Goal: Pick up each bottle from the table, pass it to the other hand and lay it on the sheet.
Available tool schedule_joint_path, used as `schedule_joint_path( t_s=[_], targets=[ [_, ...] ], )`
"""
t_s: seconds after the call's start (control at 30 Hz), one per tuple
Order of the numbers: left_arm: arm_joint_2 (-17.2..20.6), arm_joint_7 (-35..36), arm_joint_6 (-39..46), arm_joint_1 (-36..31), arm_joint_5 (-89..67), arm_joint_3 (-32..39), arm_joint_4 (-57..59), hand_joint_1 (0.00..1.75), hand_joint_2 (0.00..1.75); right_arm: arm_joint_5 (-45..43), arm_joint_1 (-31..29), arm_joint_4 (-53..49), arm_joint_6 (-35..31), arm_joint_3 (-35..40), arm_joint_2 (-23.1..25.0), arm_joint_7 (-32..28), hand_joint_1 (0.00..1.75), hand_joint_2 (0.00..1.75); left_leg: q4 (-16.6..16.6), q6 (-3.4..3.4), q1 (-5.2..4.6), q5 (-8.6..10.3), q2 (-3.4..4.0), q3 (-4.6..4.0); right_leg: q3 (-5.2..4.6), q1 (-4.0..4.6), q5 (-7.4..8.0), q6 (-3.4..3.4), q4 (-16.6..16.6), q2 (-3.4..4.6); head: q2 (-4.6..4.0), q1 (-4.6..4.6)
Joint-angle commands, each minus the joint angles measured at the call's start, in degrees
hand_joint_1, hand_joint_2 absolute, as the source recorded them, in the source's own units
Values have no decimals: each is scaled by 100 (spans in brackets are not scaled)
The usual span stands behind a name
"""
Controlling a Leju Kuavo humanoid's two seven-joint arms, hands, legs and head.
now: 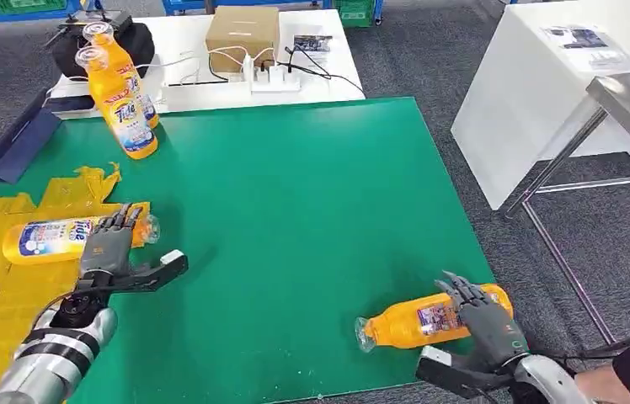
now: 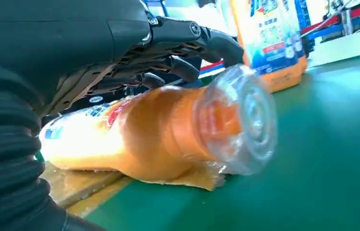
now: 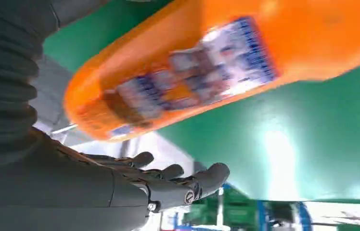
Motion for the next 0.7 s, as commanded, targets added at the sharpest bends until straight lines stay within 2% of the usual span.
schedule_joint_path(
  t_s=[0.03, 0.13, 0.43, 0.47, 0.57, 0.67, 0.7],
  targets=[
    [-165, -1, -32, -43, -14, 165, -37, 0, 175, 26, -33, 403, 71, -227, 197, -45, 0, 175, -3, 0, 5, -13, -2, 33, 37, 8, -13, -18, -6, -2, 0, -2],
    [-174, -46, -2, -36, -5, 170, -63, 0, 175, 114, -44, 457, 106, -338, 282, 21, 0, 175, -3, 0, 5, -6, -2, 17, 20, 6, -6, -11, -6, -2, 0, -2],
    [-354, -338, -42, 278, 267, -11, -935, 0, 175, 1038, -540, 1873, 139, -834, 889, -80, 0, 175, -7, 3, 9, -15, -2, 44, 55, 12, -12, -19, -19, -2, 0, 0],
    [-391, -451, -54, 368, 389, -69, -1133, 0, 175, 1205, -641, 2079, 122, -779, 971, -82, 0, 175, -8, 1, 8, -7, -2, 25, 35, 10, -5, -13, -16, -2, 0, 0],
    [-430, -547, -133, 495, 547, -223, -1482, 0, 175, 1411, -824, 2388, 98, -598, 1124, -131, 0, 175, -7, 1, 9, -14, 2, 36, 46, 12, -9, -18, -17, 2, 0, -2],
    [-484, -950, -420, 597, 1291, -370, -1855, 0, 175, 1515, -1107, 2787, 66, -152, 1240, -218, 0, 175, -4, 1, 15, -9, 17, 18, 22, 18, 2, -11, -17, 12, 0, -2],
    [-490, -983, -440, 598, 1352, -377, -1873, 0, 175, 1520, -1151, 2826, 70, -96, 1264, -242, 0, 175, -6, 1, 17, -18, 20, 41, 46, 21, -5, -20, -20, 15, 0, -2]
  ],
)
